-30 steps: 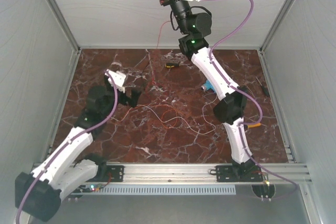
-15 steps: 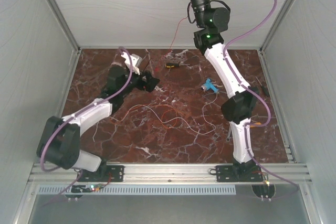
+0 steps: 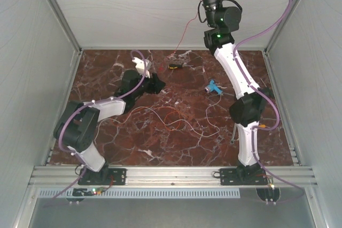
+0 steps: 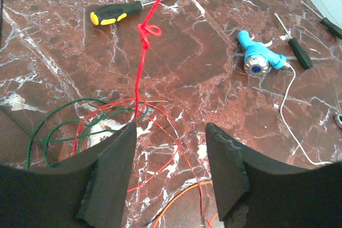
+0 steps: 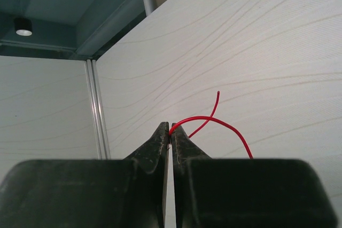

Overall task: Zip-tie the wires
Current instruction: Place the cable at the center of the board.

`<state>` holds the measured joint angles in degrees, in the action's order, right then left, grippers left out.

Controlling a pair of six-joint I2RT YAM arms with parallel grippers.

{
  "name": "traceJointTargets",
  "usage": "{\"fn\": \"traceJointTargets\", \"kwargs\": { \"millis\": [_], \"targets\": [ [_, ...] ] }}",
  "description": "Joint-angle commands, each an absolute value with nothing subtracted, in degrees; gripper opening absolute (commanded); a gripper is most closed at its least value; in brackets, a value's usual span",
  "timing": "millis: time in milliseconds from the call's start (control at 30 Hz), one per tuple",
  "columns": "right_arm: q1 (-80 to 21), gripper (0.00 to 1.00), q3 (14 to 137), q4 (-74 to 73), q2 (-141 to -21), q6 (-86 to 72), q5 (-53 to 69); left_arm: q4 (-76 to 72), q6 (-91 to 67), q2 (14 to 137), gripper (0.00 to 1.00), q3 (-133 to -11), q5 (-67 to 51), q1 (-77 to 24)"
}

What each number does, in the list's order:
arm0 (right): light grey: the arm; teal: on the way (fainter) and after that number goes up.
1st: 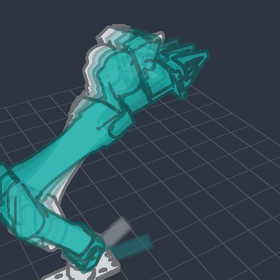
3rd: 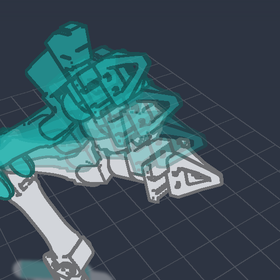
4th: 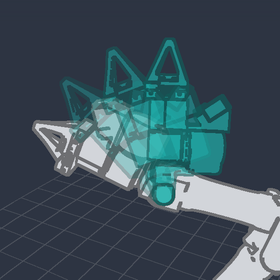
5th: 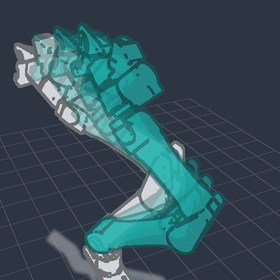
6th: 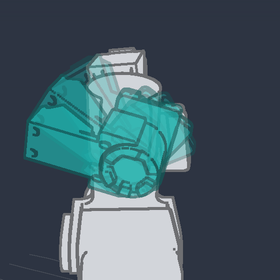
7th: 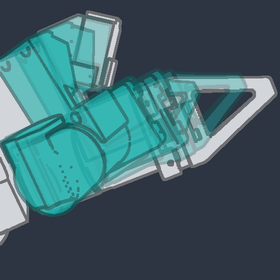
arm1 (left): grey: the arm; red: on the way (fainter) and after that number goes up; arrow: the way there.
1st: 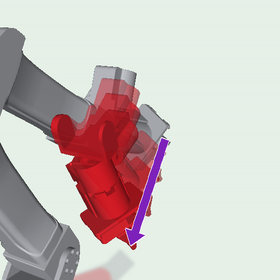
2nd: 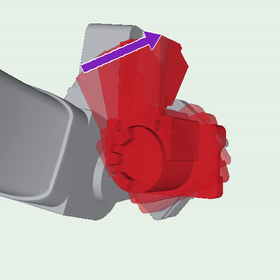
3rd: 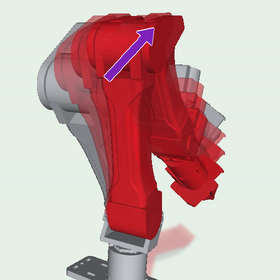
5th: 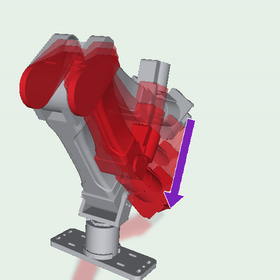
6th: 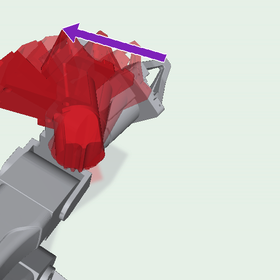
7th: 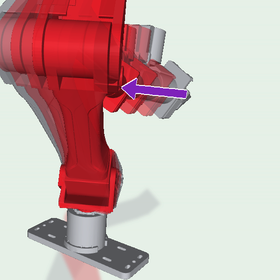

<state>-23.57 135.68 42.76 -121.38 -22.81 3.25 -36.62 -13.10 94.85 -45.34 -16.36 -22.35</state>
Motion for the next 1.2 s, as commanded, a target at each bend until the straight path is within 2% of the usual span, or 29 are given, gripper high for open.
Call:
{"fn": "traceJointTargets", "kwargs": {
  "millis": [0,67,400,433,500,867,1167],
  "targets": [
    [-23.38,0.00,135.63,45.35,-118.83,-24.73,3.00,-42.58,-13.26,96.51,0.50,-48.76,-12.38,-22.68],
    [-23.38,0.00,135.66,45.35,-118.75,-25.12,3.12,-42.31,-12.14,97.13,0.45,-49.22,-11.74,-22.68],
    [-23.38,0.00,133.48,45.57,-117.16,-26.11,4.04,-41.03,-9.40,101.72,0.41,-53.59,-9.11,-22.88],
    [-23.36,0.00,133.08,45.68,-116.85,-26.08,4.04,-40.92,-9.00,102.20,0.35,-54.18,-9.06,-23.01],
    [-23.38,0.00,132.42,45.74,-116.34,-25.93,4.10,-41.48,-8.73,103.06,0.01,-54.84,-9.07,-23.11],
    [-22.64,0.00,125.72,47.64,-110.55,-26.13,4.48,-43.78,-5.54,101.58,0.00,-56.42,-7.74,-23.47],
    [-22.43,0.00,117.12,50.53,-103.31,-25.34,4.94,-35.41,-0.56,95.22,0.00,-66.70,-7.58,-23.34]
  ]
}}
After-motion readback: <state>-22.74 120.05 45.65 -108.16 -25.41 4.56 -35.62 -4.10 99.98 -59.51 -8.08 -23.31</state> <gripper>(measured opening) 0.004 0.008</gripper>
